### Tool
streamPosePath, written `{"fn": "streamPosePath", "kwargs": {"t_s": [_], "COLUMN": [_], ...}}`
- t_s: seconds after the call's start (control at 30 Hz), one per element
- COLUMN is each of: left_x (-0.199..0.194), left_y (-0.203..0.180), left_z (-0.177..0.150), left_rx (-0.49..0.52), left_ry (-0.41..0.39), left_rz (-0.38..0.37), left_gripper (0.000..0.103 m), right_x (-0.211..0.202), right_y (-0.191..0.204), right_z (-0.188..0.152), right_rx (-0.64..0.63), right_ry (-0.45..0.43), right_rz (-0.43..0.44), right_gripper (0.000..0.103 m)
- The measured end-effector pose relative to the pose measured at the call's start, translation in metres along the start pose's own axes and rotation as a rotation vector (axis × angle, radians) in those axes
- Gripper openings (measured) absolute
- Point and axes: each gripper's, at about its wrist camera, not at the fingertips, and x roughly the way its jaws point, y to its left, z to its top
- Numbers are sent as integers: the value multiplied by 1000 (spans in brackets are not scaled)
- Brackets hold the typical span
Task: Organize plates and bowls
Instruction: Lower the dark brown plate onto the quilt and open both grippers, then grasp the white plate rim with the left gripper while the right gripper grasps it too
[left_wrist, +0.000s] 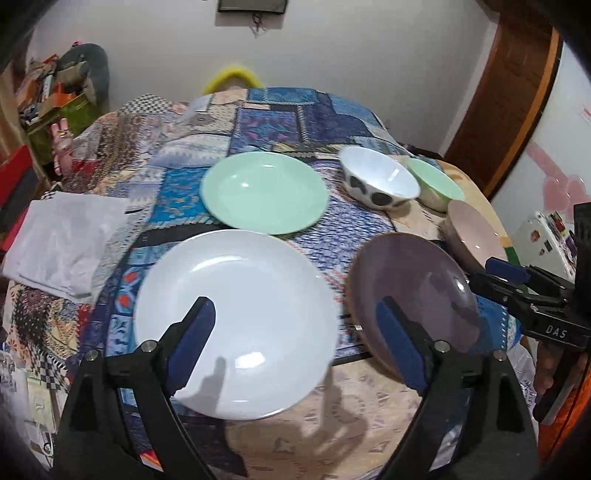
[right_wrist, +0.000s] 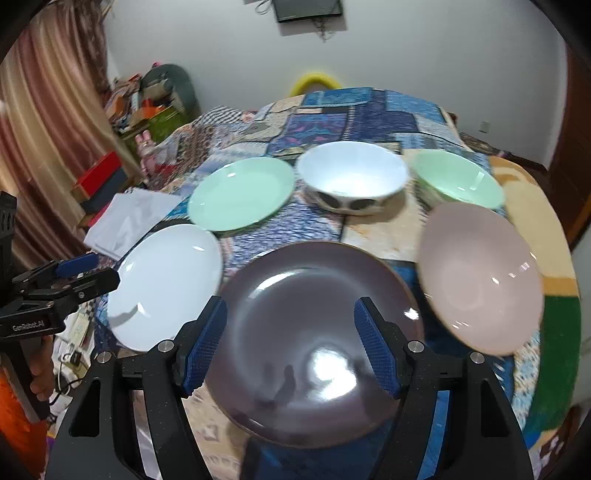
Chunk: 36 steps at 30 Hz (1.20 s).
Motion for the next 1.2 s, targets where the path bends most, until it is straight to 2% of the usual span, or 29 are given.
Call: {"fn": "streamPosePath", "kwargs": {"t_s": [0.3, 0.57, 0.67, 0.77, 0.93, 1.03, 1.1, 1.2], "left_x": [10, 22, 28, 34, 40, 46, 50, 55], "left_y": [61, 102, 114, 121, 123, 127, 131, 133], "left_z": [-12, -27, -30, -33, -38, -41, -43, -46], "left_rx": [-98, -131, -145, -154, -132, -144, -160, -170], "left_ry": [33, 50, 64, 81, 81, 107, 123, 138], "left_rz": [53, 75, 73, 62, 62, 37, 23, 6], "left_gripper": [90, 89, 79, 70, 63, 51, 43, 37], "right_x": [42, 76, 90, 99, 114, 121, 126, 132], "right_y": [40, 59, 65, 67, 71, 72, 71, 71], "right_z": [14, 23, 27, 29, 31, 29, 28, 27], "right_rx": [-67, -100, -103, -108, -128, -133, -134, -137], "right_ry": [56, 112, 147, 167, 211, 239, 258, 281], "right_rz": [43, 67, 77, 85, 93, 91, 91, 98], "right_gripper": [68, 68, 67, 58, 43, 36, 33, 32]}}
